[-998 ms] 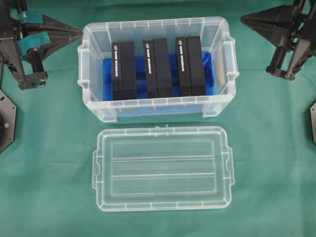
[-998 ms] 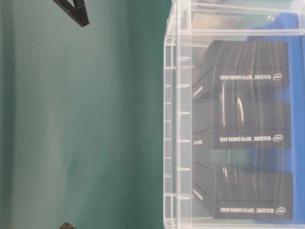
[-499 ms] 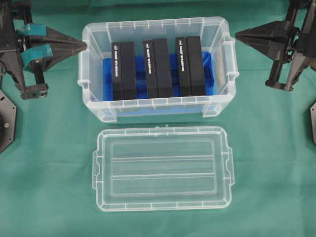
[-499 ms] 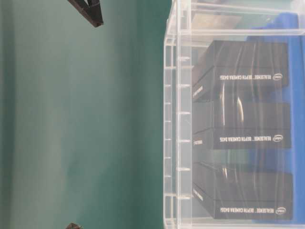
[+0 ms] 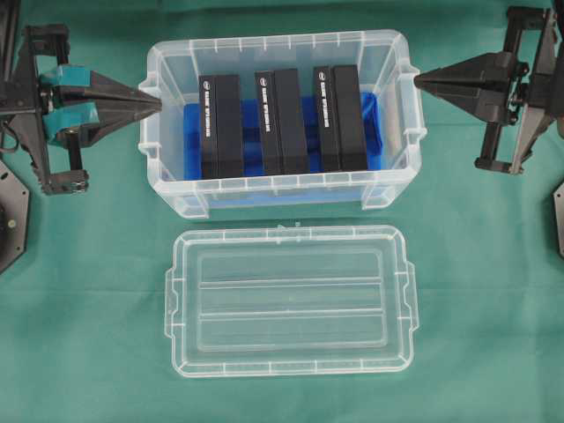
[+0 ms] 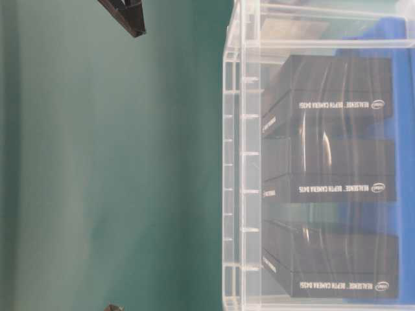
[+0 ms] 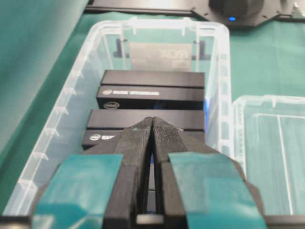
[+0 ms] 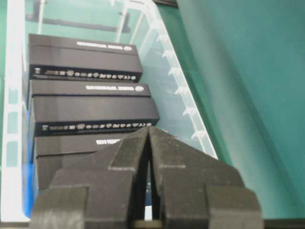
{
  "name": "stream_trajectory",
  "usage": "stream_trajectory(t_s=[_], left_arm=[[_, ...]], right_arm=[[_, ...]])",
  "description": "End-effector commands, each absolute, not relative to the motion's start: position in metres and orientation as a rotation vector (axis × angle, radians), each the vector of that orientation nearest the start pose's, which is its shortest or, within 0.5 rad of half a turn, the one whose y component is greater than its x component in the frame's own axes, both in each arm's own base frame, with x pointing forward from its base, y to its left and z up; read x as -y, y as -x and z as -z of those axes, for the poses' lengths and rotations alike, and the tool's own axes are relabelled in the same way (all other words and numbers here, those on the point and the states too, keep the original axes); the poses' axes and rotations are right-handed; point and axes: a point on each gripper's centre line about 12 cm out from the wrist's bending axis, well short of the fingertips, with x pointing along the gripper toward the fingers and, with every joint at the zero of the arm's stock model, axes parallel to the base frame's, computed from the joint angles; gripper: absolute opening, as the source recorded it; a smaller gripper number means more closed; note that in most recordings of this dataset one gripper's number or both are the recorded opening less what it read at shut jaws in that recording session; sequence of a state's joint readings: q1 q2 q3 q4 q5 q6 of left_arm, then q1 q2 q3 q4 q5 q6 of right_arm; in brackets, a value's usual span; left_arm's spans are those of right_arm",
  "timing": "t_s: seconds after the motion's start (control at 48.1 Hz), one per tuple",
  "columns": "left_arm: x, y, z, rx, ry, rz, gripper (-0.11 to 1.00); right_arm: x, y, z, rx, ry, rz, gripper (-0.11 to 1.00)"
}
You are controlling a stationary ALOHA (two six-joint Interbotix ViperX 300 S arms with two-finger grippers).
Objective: Clamp the lid of the box with both arms, then lift and open it.
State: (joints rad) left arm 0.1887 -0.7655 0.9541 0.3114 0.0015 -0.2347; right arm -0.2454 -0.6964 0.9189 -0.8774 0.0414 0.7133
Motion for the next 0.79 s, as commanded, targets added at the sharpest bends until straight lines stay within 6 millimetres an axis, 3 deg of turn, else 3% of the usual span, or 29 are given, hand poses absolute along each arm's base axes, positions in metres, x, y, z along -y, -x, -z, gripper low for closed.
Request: stream_trajectory(t_s=[0.0, 0.77], left_arm=[[-0.0440, -0.2427, -0.3121, -0.165, -0.060, -0.170, 0.01], [-0.0405, -0.2431, -0.3111, -0.157, -0.061, -0.153, 0.01]], right_arm=[[0.0661, -0.2526, -0.3061, -0.243, 0.129, 0.246, 0.01], [0.0655, -0.2526, -0.3053, -0.242, 0.127, 0.241, 0.01]])
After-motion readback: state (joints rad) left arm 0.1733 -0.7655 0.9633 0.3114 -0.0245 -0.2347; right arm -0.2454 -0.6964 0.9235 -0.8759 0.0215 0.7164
